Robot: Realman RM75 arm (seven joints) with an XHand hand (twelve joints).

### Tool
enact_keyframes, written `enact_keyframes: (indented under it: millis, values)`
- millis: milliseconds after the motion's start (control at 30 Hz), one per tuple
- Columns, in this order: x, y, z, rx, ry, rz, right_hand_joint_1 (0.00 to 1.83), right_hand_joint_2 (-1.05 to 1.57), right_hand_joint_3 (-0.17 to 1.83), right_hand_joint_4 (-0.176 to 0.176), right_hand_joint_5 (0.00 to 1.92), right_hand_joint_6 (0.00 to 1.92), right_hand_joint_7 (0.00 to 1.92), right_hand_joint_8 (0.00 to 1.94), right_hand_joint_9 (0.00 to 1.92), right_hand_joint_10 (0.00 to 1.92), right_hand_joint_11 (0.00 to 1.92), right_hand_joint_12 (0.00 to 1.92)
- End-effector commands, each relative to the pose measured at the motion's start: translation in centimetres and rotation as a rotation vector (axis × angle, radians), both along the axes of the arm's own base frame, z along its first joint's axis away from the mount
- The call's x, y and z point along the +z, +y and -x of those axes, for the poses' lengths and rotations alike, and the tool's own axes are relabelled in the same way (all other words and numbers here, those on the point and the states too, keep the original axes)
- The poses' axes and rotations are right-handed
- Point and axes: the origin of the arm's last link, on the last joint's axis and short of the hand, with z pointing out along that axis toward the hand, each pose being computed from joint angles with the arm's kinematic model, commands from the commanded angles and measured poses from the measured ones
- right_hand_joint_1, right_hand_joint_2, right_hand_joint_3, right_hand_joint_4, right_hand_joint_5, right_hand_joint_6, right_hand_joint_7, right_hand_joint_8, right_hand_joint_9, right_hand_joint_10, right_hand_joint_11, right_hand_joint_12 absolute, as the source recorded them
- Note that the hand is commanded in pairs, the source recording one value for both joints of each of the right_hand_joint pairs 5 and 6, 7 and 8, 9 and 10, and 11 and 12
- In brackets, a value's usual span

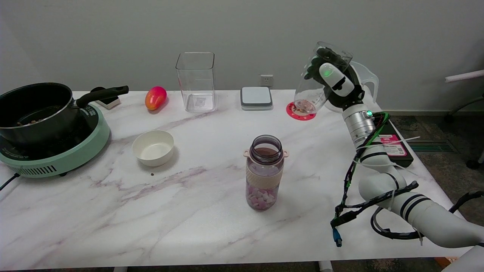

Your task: Place the measuring cup onto the table.

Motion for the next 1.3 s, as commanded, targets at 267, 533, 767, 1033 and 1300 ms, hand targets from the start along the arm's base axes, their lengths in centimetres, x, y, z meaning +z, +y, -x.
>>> enact_keyframes:
  millis: [267,533,767,1033,1300]
  values:
    - [-0.5,-0.1,0.4,0.021,-0.102,-0.129,1.46,0.73,0.77,0.000,1.43,1.43,1.31,1.31,1.27,1.27,1.13,1.13]
    - [-1.1,-0.4,-0.5,0.003,0.003,-0.218,1.44,0.78,0.71,0.000,1.45,1.45,1.32,1.32,1.27,1.27,1.14,1.14]
    - [-1.2,-0.2,-0.7,-0.032,0.014,-0.220,1.41,0.85,0.63,0.000,1.50,1.50,1.33,1.33,1.27,1.27,1.15,1.15]
    - [-1.6,0.2,0.2,-0.080,0.114,-0.250,1.39,0.84,0.61,0.000,1.52,1.52,1.31,1.31,1.24,1.24,1.13,1.13]
    - [-1.2,0.7,1.2,-0.047,-0.047,-0.197,1.42,0.66,0.73,0.000,1.41,1.41,1.27,1.27,1.22,1.22,1.09,1.09]
